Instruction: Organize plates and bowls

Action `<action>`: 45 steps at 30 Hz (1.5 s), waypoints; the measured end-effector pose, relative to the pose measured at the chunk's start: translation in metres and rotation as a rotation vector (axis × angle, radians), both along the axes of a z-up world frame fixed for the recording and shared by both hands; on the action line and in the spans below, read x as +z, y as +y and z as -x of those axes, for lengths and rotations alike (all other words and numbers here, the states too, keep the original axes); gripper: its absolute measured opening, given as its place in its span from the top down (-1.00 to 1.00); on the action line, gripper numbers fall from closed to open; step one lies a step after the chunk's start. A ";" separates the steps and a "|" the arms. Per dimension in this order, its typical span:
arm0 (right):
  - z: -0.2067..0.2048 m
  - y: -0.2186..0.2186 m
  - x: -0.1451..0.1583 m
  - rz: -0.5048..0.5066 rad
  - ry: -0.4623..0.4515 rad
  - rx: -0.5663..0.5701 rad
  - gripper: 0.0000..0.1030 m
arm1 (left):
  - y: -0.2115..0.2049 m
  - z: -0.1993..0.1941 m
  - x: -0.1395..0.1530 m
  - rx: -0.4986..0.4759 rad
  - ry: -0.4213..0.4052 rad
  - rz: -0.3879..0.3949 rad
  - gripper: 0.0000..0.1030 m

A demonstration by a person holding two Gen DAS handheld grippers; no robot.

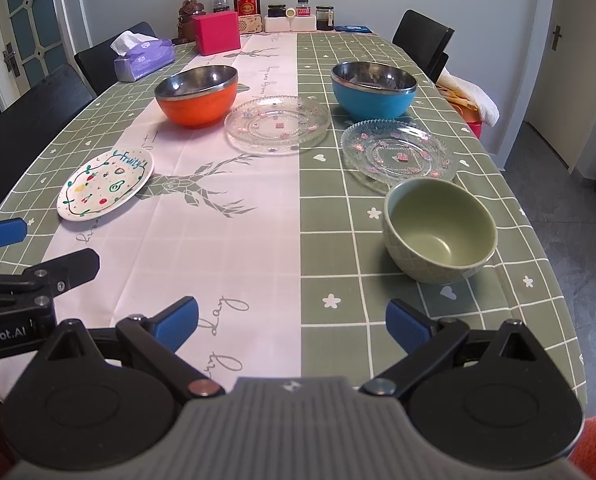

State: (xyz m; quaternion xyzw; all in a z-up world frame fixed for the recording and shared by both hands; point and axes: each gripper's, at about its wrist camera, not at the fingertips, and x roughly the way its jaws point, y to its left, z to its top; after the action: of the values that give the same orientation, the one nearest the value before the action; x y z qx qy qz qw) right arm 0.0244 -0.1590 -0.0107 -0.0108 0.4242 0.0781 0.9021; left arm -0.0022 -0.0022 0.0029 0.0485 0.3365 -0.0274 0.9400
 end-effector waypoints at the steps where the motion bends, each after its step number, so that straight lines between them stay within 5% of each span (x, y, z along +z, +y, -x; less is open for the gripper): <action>1: 0.000 0.000 0.000 -0.001 0.000 0.000 -0.91 | 0.000 0.000 -0.001 0.000 0.001 0.000 -1.00; 18: 0.000 0.002 -0.001 -0.001 0.002 0.009 -0.91 | -0.003 0.001 -0.002 -0.008 0.003 0.005 -1.00; 24: 0.000 -0.001 0.000 -0.025 -0.014 0.019 -0.91 | 0.004 0.002 0.000 -0.027 -0.015 0.085 -1.00; 28: -0.003 0.000 0.004 -0.024 -0.034 0.023 -0.91 | 0.014 -0.003 0.000 -0.026 -0.014 0.119 -0.65; 40: -0.016 0.025 0.029 -0.014 -0.308 0.255 -0.91 | 0.025 -0.016 0.018 0.031 -0.078 0.064 -0.52; 45: -0.049 0.032 0.039 -0.030 -0.310 0.241 -0.75 | 0.030 -0.039 0.025 0.020 -0.061 0.049 -0.28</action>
State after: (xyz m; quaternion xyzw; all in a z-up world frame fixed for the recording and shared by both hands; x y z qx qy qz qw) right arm 0.0734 -0.1269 0.0283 -0.0600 0.2746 0.1892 0.9408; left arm 0.0366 0.0280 0.0276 0.0228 0.3072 -0.0246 0.9511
